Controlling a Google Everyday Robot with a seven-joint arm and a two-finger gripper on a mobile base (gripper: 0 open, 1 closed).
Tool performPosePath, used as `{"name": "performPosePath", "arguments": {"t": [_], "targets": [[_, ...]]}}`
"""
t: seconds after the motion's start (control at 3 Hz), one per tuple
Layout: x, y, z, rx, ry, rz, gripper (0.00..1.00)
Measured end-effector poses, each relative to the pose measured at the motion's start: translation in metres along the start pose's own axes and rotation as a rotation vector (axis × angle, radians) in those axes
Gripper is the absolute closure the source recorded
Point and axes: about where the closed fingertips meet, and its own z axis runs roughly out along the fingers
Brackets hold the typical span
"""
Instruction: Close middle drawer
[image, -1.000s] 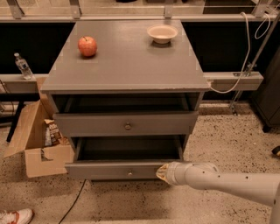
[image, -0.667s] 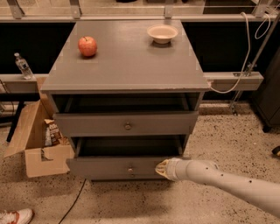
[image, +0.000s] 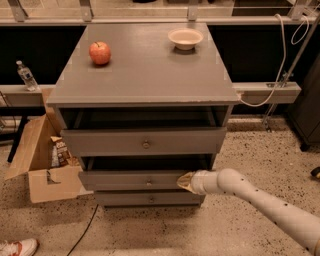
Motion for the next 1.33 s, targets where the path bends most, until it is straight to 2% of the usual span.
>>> {"name": "performPosePath", "arguments": {"t": [0.33,1.0,1.33], "targets": [[-0.001,-0.014,0.008,-0.011,-0.042,0.011,1.0],[0.003,-0.032,0.02,-0.017,-0.072,0.072,1.0],[0.004,-0.028,0.014,-0.031,-0.072,0.073,1.0]]}}
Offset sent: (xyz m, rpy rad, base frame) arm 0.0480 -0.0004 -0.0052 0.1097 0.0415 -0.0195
